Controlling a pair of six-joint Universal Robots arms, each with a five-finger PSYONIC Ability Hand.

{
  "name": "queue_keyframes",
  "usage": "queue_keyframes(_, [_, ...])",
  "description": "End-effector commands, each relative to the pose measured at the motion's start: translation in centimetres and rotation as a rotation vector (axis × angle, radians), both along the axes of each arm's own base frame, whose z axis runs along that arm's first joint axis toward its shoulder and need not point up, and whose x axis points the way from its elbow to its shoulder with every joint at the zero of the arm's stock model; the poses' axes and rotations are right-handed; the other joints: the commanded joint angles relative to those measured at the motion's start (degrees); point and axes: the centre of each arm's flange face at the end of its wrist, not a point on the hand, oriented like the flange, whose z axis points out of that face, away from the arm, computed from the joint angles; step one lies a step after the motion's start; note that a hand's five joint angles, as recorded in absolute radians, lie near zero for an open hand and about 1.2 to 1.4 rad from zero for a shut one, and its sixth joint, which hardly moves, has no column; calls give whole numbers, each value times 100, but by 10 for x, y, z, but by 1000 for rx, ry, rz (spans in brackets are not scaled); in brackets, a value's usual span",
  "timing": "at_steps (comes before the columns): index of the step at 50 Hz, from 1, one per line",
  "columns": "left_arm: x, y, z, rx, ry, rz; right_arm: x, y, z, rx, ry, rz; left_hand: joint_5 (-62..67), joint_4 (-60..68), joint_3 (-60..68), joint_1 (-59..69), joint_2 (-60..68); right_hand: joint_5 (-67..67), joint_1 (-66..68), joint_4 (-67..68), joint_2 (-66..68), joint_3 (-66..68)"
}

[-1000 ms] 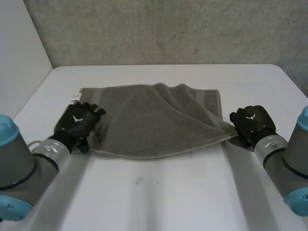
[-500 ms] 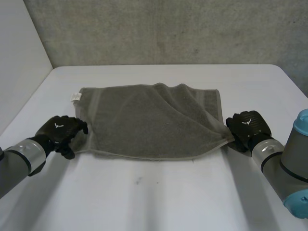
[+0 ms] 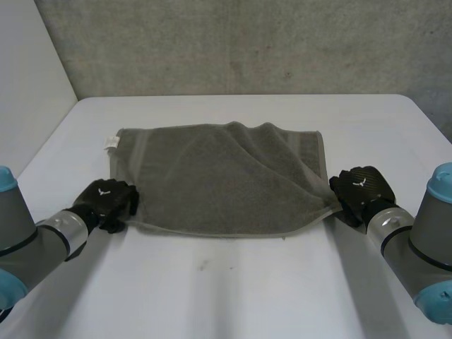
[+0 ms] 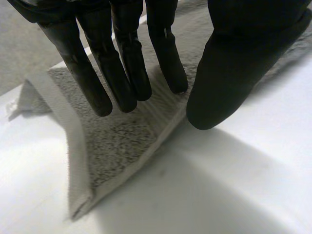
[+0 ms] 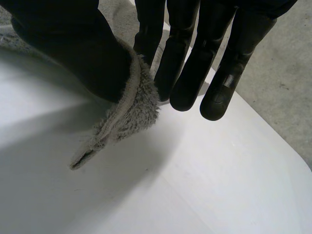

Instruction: Fold the towel.

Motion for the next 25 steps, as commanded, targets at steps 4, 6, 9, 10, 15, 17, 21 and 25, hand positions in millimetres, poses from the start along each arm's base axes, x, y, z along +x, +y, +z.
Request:
queue_keyframes(4, [3,-6,2,-50,-39,71,-2,-1,3,-5,1,-12,2975,2964,2970,2951,2965,1319,2431,1159,1283,1254])
queue_keyframes(6, [3,-4,5,-58,-51,86,-2,0,4,2,4,-10,2975,2964,2970,2951,2965,1319,2431,1159,1283,1254])
queue_keyframes(9, [1,3,20,-93,-68,101,-3,3,7,20,23,-4,2975,2964,2970,2951,2965,1319,2431,1159,1283,1254])
queue_keyframes(10, [1,11,26,-102,-81,106,-3,3,7,20,23,-4,2975,2964,2970,2951,2965,1319,2431,1159,1283,1254])
queue_keyframes(15, [5,41,45,-118,-196,88,-6,19,29,93,82,21,2975,2964,2970,2951,2965,1319,2431,1159,1283,1254])
queue_keyframes(17, [7,52,54,-125,-250,78,-9,33,38,167,167,65,2975,2964,2970,2951,2965,1319,2431,1159,1283,1254])
queue_keyframes(21, [15,84,77,-126,-399,54,-12,47,46,222,259,131,2975,2964,2970,2951,2965,1319,2431,1159,1283,1254])
queue_keyframes(25, [18,100,91,-130,-469,24,-16,66,64,228,373,208,2975,2964,2970,2951,2965,1319,2431,1159,1283,1254])
